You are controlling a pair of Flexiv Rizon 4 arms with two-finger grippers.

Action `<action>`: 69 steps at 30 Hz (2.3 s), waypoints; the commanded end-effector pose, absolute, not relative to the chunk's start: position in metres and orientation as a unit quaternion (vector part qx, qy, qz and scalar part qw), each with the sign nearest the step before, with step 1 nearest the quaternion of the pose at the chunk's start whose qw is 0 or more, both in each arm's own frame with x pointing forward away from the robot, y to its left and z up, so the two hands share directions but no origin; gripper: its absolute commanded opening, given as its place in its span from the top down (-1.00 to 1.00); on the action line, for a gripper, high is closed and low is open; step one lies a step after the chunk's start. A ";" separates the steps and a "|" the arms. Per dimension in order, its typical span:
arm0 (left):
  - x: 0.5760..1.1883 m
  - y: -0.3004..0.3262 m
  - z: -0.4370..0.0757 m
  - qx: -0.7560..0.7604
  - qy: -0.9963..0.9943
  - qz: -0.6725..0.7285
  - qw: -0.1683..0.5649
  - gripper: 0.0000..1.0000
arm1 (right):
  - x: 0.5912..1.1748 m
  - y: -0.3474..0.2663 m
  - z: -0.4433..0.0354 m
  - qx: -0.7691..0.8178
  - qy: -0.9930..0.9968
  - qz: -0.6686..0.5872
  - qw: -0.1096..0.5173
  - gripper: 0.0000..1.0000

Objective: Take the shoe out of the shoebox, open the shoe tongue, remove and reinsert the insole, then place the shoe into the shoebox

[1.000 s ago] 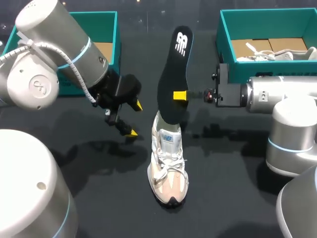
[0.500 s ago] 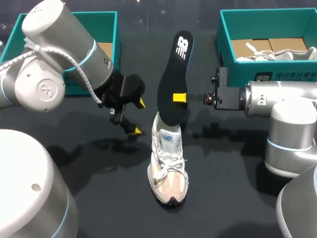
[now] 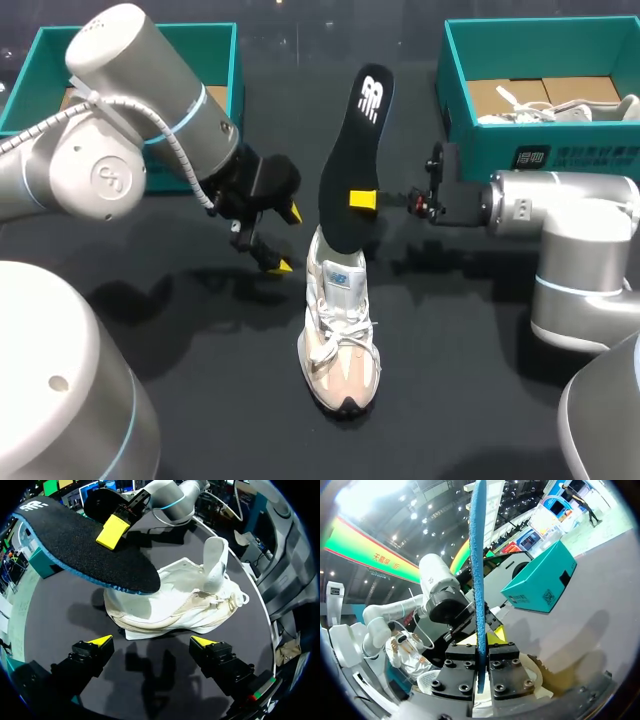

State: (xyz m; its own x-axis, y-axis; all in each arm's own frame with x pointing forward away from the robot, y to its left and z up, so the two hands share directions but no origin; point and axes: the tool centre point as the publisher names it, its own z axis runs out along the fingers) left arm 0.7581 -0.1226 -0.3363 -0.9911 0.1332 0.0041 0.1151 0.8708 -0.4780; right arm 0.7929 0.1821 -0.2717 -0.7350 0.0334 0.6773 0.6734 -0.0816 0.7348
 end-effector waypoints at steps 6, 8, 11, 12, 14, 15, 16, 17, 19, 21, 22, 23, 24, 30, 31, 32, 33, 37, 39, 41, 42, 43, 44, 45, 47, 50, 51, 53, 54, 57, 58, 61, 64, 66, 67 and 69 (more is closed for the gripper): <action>0.753 -0.125 -0.342 -0.072 -0.966 0.247 0.025 -1.00 | 0.800 0.191 -0.281 -0.257 -0.641 -0.686 0.227 1.00; 0.752 -0.126 -0.343 -0.073 -0.966 0.247 0.027 -1.00 | 0.801 0.192 -0.282 -0.252 -0.644 -0.687 0.225 1.00; 0.751 -0.128 -0.345 -0.072 -0.966 0.246 0.028 -1.00 | 0.801 0.191 -0.283 -0.247 -0.645 -0.689 0.221 1.00; 0.751 -0.128 -0.346 -0.072 -0.966 0.246 0.028 -1.00 | 0.802 0.191 -0.284 -0.246 -0.645 -0.689 0.219 1.00; 0.752 -0.129 -0.347 -0.071 -0.967 0.244 0.027 -1.00 | 0.802 0.191 -0.285 -0.244 -0.645 -0.691 0.217 1.00; 0.752 -0.129 -0.347 -0.070 -0.967 0.244 0.027 -1.00 | 0.802 0.190 -0.285 -0.244 -0.645 -0.691 0.216 1.00; 0.753 -0.130 -0.348 -0.069 -0.967 0.245 0.027 -1.00 | 0.802 0.190 -0.286 -0.244 -0.644 -0.692 0.216 1.00; 0.754 -0.130 -0.348 -0.068 -0.967 0.245 0.027 -1.00 | 0.802 0.190 -0.286 -0.243 -0.644 -0.693 0.215 1.00; 0.755 -0.130 -0.349 -0.066 -0.967 0.246 0.026 -1.00 | 0.802 0.191 -0.287 -0.240 -0.644 -0.694 0.213 1.00; 0.756 -0.131 -0.350 -0.066 -0.967 0.244 0.027 -1.00 | 0.802 0.191 -0.287 -0.239 -0.645 -0.695 0.209 1.00; 0.756 -0.132 -0.350 -0.067 -0.967 0.243 0.027 -1.00 | 0.802 0.191 -0.287 -0.240 -0.646 -0.694 0.208 1.00; 0.757 -0.132 -0.351 -0.067 -0.968 0.242 0.028 -1.00 | 0.802 0.191 -0.288 -0.241 -0.646 -0.695 0.206 1.00; 0.757 -0.132 -0.351 -0.067 -0.968 0.241 0.029 -1.00 | 0.802 0.191 -0.288 -0.241 -0.646 -0.695 0.205 1.00; 0.758 -0.135 -0.354 -0.062 -0.969 0.238 0.033 -1.00 | 0.802 0.189 -0.292 -0.245 -0.647 -0.694 0.201 1.00; 0.758 -0.135 -0.354 -0.060 -0.969 0.237 0.034 -1.00 | 0.802 0.189 -0.292 -0.245 -0.647 -0.693 0.201 1.00; 0.758 -0.136 -0.354 -0.059 -0.969 0.237 0.035 -1.00 | 0.802 0.189 -0.292 -0.246 -0.647 -0.693 0.200 1.00; 0.758 -0.136 -0.354 -0.057 -0.969 0.237 0.036 -1.00 | 0.802 0.188 -0.293 -0.246 -0.647 -0.693 0.200 1.00; 0.758 -0.137 -0.355 -0.056 -0.969 0.237 0.041 -1.00 | 0.801 0.187 -0.294 -0.246 -0.647 -0.694 0.199 1.00; 0.758 -0.138 -0.355 -0.057 -0.969 0.235 0.045 -1.00 | 0.801 0.187 -0.294 -0.245 -0.647 -0.694 0.199 1.00; 0.758 -0.138 -0.355 -0.058 -0.969 0.235 0.046 -1.00 | 0.801 0.186 -0.294 -0.244 -0.646 -0.696 0.198 1.00; 0.758 -0.138 -0.355 -0.058 -0.969 0.235 0.046 -1.00 | 0.801 0.186 -0.294 -0.243 -0.645 -0.697 0.197 1.00; 0.758 -0.138 -0.355 -0.058 -0.969 0.235 0.046 -1.00 | 0.800 0.186 -0.295 -0.243 -0.644 -0.698 0.197 1.00; 0.758 -0.138 -0.355 -0.058 -0.969 0.235 0.046 -1.00 | 0.800 0.187 -0.295 -0.242 -0.644 -0.699 0.196 1.00; 0.758 -0.138 -0.355 -0.058 -0.969 0.235 0.046 -1.00 | 0.800 0.187 -0.295 -0.241 -0.643 -0.701 0.195 1.00; 0.758 -0.138 -0.355 -0.058 -0.969 0.235 0.046 -1.00 | 0.798 0.188 -0.295 -0.240 -0.641 -0.703 0.193 1.00; 0.758 -0.138 -0.355 -0.058 -0.969 0.235 0.046 -1.00 | 0.795 0.190 -0.293 -0.237 -0.638 -0.708 0.189 1.00; 0.758 -0.138 -0.355 -0.058 -0.969 0.235 0.046 -1.00 | 0.795 0.191 -0.292 -0.236 -0.637 -0.710 0.187 1.00; 0.758 -0.138 -0.355 -0.058 -0.969 0.235 0.046 -1.00 | 0.793 0.193 -0.290 -0.232 -0.637 -0.712 0.184 1.00; 0.758 -0.138 -0.355 -0.058 -0.969 0.235 0.046 -1.00 | 0.793 0.195 -0.289 -0.231 -0.638 -0.712 0.181 1.00; 0.758 -0.138 -0.355 -0.058 -0.969 0.235 0.046 -1.00 | 0.793 0.199 -0.287 -0.228 -0.644 -0.709 0.175 1.00; 0.758 -0.138 -0.355 -0.058 -0.969 0.235 0.046 -1.00 | 0.793 0.201 -0.286 -0.227 -0.647 -0.707 0.174 1.00; 0.758 -0.138 -0.355 -0.058 -0.969 0.235 0.046 -1.00 | 0.794 0.203 -0.287 -0.226 -0.653 -0.702 0.170 1.00; 0.758 -0.138 -0.355 -0.058 -0.969 0.235 0.046 -1.00 | 0.794 0.203 -0.290 -0.227 -0.653 -0.702 0.171 1.00; 0.758 -0.138 -0.355 -0.058 -0.969 0.235 0.046 -1.00 | 0.794 0.202 -0.292 -0.227 -0.653 -0.702 0.171 1.00; 0.758 -0.138 -0.355 -0.058 -0.969 0.235 0.046 -1.00 | 0.793 0.201 -0.292 -0.227 -0.653 -0.702 0.171 1.00; 0.758 -0.138 -0.355 -0.058 -0.969 0.235 0.046 -1.00 | 0.793 0.201 -0.293 -0.226 -0.654 -0.702 0.170 1.00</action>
